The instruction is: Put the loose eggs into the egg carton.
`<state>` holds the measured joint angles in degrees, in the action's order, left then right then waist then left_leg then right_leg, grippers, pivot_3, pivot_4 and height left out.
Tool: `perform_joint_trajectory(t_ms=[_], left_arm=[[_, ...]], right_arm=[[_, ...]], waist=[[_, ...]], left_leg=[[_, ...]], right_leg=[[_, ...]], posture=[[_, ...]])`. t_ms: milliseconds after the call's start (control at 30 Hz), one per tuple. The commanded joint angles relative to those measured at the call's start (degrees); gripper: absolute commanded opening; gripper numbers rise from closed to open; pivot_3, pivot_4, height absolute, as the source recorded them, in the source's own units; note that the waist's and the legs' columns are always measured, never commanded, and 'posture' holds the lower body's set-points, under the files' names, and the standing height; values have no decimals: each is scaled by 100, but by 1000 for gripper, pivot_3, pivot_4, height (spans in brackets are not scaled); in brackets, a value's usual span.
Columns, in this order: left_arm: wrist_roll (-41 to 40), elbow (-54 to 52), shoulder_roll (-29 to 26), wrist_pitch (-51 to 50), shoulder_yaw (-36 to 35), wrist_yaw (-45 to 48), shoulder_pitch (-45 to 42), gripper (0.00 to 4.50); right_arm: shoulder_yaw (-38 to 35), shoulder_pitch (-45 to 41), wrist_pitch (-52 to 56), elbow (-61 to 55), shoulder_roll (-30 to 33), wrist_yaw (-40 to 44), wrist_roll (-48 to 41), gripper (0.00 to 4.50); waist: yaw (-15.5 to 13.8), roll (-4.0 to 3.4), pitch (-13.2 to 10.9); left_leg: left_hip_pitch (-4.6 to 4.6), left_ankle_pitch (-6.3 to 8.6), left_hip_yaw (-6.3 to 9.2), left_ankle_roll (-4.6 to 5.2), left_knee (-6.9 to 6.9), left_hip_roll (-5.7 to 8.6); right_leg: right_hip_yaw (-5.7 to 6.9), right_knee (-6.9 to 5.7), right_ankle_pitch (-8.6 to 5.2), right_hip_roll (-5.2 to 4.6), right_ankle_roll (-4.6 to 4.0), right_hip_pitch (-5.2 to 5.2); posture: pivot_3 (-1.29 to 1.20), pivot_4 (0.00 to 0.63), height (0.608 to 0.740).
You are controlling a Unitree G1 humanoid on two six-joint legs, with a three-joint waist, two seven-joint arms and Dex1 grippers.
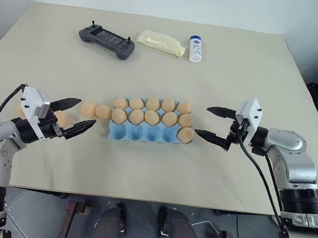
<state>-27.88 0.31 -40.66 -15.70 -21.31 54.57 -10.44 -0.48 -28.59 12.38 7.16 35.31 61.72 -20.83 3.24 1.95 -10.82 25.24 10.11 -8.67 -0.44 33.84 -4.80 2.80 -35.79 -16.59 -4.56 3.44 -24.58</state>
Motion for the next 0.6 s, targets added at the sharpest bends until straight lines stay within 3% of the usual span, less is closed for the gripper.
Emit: perform_joint_trajectory(t_ms=[33, 600], left_arm=[[-23, -98, 10, 126, -16, -65, -37, 4446], [14, -483, -84, -109, -81, -647, -157, 4446]], right_arm=[[-198, -17, -156, -110, -24, -58, -78, 4500], [-163, -151, -308, 146, -42, -6, -58, 4500]], waist=[[0, 0, 0], [-1, 0, 0]], left_leg=[[0, 0, 0, 0, 0, 0], [-1, 0, -1, 0, 2, 0]], right_leg=[[0, 0, 0, 0, 0, 0], [4, -4, 4, 1, 6, 0]], posture=[[0, 150, 740], [0, 150, 740]])
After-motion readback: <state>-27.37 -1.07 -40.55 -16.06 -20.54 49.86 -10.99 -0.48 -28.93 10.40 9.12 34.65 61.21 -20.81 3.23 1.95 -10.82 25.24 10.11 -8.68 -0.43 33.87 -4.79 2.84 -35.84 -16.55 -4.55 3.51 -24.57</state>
